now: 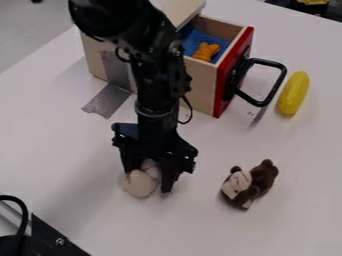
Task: Put a toy puppy in the drawer
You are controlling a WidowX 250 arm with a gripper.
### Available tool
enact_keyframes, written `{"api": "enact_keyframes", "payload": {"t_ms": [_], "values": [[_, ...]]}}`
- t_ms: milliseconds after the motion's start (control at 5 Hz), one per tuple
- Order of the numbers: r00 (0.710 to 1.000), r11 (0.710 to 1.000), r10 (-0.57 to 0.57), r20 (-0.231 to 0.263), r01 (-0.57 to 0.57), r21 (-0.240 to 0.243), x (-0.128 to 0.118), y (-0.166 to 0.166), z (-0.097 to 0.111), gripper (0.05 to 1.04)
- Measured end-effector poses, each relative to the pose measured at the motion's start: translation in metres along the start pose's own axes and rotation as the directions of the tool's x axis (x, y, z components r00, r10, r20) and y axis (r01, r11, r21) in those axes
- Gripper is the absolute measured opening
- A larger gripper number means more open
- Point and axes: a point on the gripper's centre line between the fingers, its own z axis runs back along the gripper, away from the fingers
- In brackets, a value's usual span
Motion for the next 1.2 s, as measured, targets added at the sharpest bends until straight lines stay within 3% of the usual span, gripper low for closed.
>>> {"api": "enact_keyframes", "payload": {"t_ms": [200, 400, 600, 800, 1000, 1200], "values": [[1.0, 1.0, 0.001, -0.007, 0.0, 0.022, 0.001, 0.0, 0.004, 0.479], [0.998, 0.999, 0.015, 0.061, -0.018, 0.051, 0.012, -0.002, 0.036, 0.433], [0.988, 0.994, 0.057, 0.141, -0.069, 0.086, 0.038, 0.0, 0.084, 0.433], [0.972, 0.994, 0.056, 0.23, -0.077, 0.082, 0.081, -0.003, 0.124, 0.433], [0.963, 0.997, 0.051, 0.265, -0.065, 0.042, 0.119, -0.012, 0.127, 0.433], [0.965, 0.997, 0.071, 0.253, -0.079, 0.021, 0.143, -0.008, 0.114, 0.419]]}}
